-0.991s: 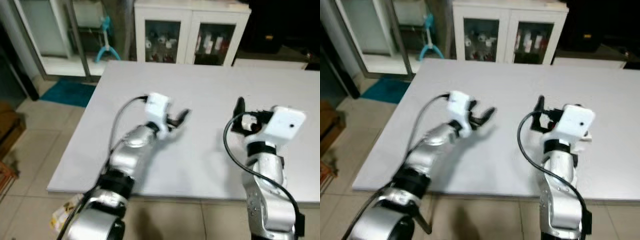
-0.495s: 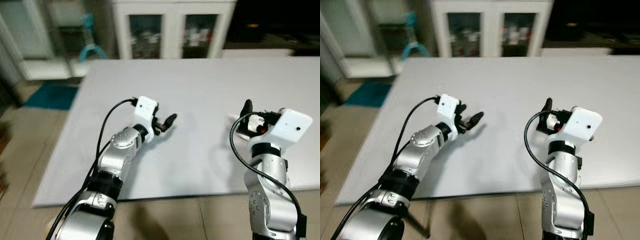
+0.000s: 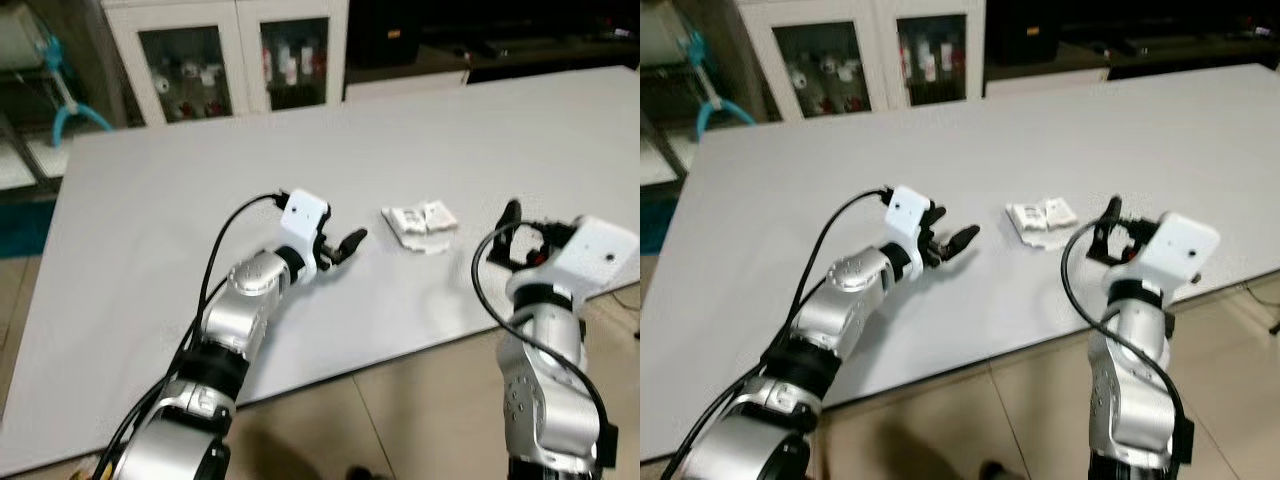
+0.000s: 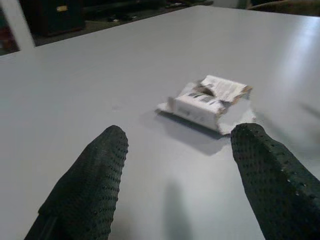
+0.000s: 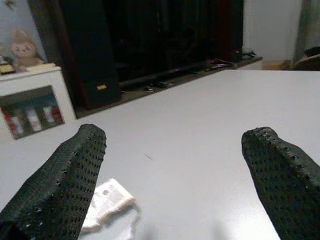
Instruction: Picking trash to rubbish bin
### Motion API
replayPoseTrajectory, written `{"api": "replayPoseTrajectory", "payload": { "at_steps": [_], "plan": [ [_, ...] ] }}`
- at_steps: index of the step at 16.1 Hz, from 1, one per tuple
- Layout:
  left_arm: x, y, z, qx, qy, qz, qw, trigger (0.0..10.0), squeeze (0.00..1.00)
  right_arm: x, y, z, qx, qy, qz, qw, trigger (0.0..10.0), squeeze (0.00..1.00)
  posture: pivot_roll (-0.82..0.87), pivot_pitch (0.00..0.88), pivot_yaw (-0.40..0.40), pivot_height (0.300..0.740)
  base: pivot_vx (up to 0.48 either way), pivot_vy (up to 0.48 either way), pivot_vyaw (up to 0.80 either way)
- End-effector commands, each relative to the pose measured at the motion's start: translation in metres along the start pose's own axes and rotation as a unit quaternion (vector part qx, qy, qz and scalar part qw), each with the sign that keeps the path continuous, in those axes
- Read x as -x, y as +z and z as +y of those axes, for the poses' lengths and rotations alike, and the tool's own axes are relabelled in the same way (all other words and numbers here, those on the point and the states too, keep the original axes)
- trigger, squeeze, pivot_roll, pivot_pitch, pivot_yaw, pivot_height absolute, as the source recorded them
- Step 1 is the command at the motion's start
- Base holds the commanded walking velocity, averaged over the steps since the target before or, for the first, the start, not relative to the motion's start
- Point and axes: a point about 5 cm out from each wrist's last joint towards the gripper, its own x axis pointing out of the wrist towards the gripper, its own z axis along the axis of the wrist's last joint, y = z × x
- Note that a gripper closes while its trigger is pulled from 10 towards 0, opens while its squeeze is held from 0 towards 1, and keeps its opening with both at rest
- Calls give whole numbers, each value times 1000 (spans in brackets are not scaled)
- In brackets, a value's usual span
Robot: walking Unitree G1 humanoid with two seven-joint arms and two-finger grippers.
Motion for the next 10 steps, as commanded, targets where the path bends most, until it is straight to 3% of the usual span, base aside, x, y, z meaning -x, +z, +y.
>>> {"api": "replayPoseTrajectory", "payload": {
  "at_steps": [1, 6, 10],
  "plan": [
    [1, 3, 2, -8, -3, 3, 1000, 10000, 0, -2, 1, 0, -15, -3, 0, 1000, 10000, 0, 162, 48, 15, 740, 0, 0, 0],
    [5, 2, 5, -11, 1, 11, 1000, 10000, 0, -9, -2, -7, -53, -24, 13, 998, 10000, 0, 175, 93, 32, 740, 0, 0, 0],
    [22, -2, 16, -29, 2, 37, 999, 10000, 0, -17, -8, -15, -94, -45, 28, 994, 10000, 0, 210, 183, 63, 740, 0, 0, 0]
  ]
}}
